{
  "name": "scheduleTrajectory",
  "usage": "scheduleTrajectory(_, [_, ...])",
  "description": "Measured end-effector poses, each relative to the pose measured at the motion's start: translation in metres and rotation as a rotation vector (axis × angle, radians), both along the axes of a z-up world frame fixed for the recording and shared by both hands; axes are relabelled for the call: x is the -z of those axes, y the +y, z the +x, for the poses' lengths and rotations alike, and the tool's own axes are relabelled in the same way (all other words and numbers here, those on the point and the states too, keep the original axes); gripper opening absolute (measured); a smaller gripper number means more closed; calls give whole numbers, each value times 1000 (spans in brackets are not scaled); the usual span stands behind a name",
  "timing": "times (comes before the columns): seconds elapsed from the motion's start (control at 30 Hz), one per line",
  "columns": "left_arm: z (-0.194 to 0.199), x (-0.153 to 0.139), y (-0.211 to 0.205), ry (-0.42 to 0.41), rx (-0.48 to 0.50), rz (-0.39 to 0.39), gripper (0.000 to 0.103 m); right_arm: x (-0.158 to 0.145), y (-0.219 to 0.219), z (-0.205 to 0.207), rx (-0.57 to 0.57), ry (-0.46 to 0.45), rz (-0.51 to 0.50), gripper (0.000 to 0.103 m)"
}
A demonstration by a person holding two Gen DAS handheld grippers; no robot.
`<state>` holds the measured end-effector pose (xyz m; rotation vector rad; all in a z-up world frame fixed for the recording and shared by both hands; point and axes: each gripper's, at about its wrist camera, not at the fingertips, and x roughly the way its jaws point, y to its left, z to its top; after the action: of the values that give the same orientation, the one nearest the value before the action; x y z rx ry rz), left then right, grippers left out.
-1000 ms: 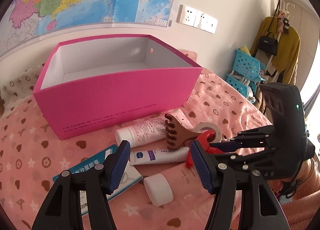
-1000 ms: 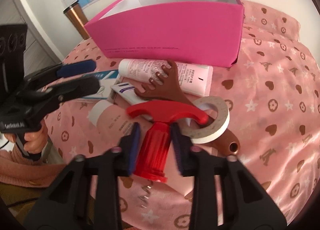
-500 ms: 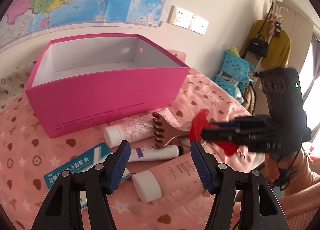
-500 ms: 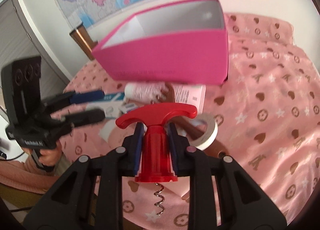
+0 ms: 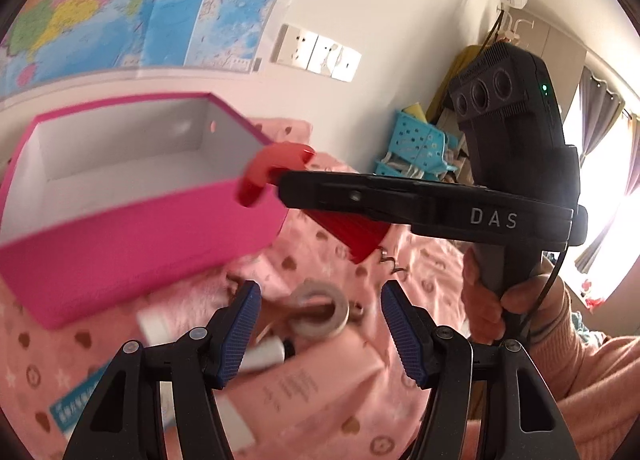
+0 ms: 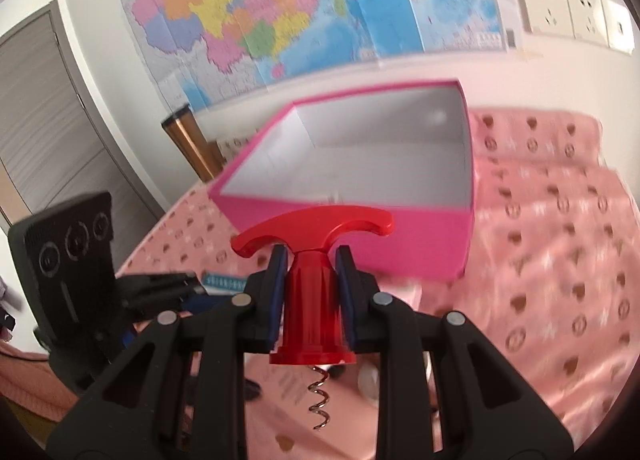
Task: Organize rigid objects
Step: 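Carry the corkscrew into the magenta box and open the right tool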
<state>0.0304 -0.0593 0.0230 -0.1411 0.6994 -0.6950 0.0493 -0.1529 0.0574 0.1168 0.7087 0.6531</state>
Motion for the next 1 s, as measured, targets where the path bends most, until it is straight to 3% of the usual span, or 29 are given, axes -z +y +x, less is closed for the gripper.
scheduleTrajectory(0.07, [10, -5, -2, -7, 5, -17, 62, -7, 2, 7, -1, -22, 4, 27])
scheduleTrajectory(0.2, [26, -15, -3, -19, 11, -38, 50, -21, 4, 26, -11, -49, 17, 27])
scheduleTrajectory(0.4, [57, -30, -4, -55, -35, -14, 36, -29, 11, 59, -8, -58, 14, 27])
scheduleTrajectory(0.67, [98, -32, -1, -36, -52, 15, 33, -28, 17, 105, 12, -32, -13, 27])
scheduleTrajectory(1.0, [134, -16, -7, 43, -69, 44, 32, -8, 18, 142, 68, 20, -94, 27])
